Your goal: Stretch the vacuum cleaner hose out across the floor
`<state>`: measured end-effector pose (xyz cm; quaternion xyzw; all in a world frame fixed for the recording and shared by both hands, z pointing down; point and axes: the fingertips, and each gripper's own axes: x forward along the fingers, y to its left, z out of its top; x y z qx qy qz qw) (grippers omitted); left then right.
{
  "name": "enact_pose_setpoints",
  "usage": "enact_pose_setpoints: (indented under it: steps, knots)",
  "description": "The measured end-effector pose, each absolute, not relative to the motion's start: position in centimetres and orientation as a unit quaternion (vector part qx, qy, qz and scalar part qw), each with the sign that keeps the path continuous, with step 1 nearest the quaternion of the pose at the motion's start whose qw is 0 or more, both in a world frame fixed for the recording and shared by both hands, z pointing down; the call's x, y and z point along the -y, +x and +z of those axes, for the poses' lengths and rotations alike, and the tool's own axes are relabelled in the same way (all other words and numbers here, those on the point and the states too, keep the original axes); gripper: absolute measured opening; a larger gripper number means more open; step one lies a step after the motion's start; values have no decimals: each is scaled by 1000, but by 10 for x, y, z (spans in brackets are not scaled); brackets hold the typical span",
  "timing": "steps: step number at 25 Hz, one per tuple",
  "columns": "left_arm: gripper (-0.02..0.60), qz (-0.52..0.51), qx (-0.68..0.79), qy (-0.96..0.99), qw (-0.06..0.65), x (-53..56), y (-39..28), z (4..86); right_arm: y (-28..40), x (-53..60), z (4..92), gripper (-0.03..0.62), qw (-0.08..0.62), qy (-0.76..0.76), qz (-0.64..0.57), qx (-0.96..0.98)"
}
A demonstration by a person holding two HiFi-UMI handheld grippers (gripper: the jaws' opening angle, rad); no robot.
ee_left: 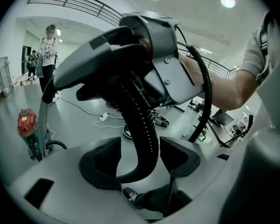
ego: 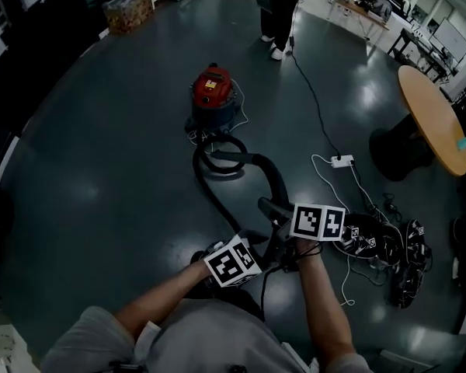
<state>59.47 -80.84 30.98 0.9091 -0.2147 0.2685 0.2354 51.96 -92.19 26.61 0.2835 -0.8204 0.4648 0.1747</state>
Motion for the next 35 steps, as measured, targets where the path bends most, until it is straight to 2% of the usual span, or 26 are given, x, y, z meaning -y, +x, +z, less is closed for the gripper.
enact_pose_setpoints:
  steps: [6, 7, 8, 12, 16, 19, 21, 29, 35]
  knots:
    - [265, 239, 189, 925, 225, 768, 567, 303, 472, 874, 261, 190, 123, 329, 515, 782]
    - [228, 228, 182, 931, 218, 758, 556, 299, 463, 865, 261, 190, 118, 334, 519, 777]
    - [218, 220, 173, 936, 212, 748, 544, 296, 452, 856, 261, 190, 112, 340, 525, 772]
    - [210, 230, 133, 945, 193, 707, 478, 296, 390, 821, 267, 190, 109, 347, 534, 763]
    - [210, 264, 99, 941, 186, 657, 421, 303, 339, 775, 285, 215, 143, 347, 555, 743]
    - [210, 284, 87, 936, 188, 632, 393, 308, 319, 747, 295, 272, 138, 332, 585, 727]
    - [210, 288, 75, 936, 189, 616, 385, 309, 316, 729, 298, 299, 130, 324, 609, 712]
    - [210, 348, 34, 919, 182, 551, 374, 342, 338, 659, 327, 315, 129, 297, 649, 688]
    - [209, 392, 5, 910, 135, 511, 363, 331, 356, 608, 312, 332, 112, 280, 656, 692]
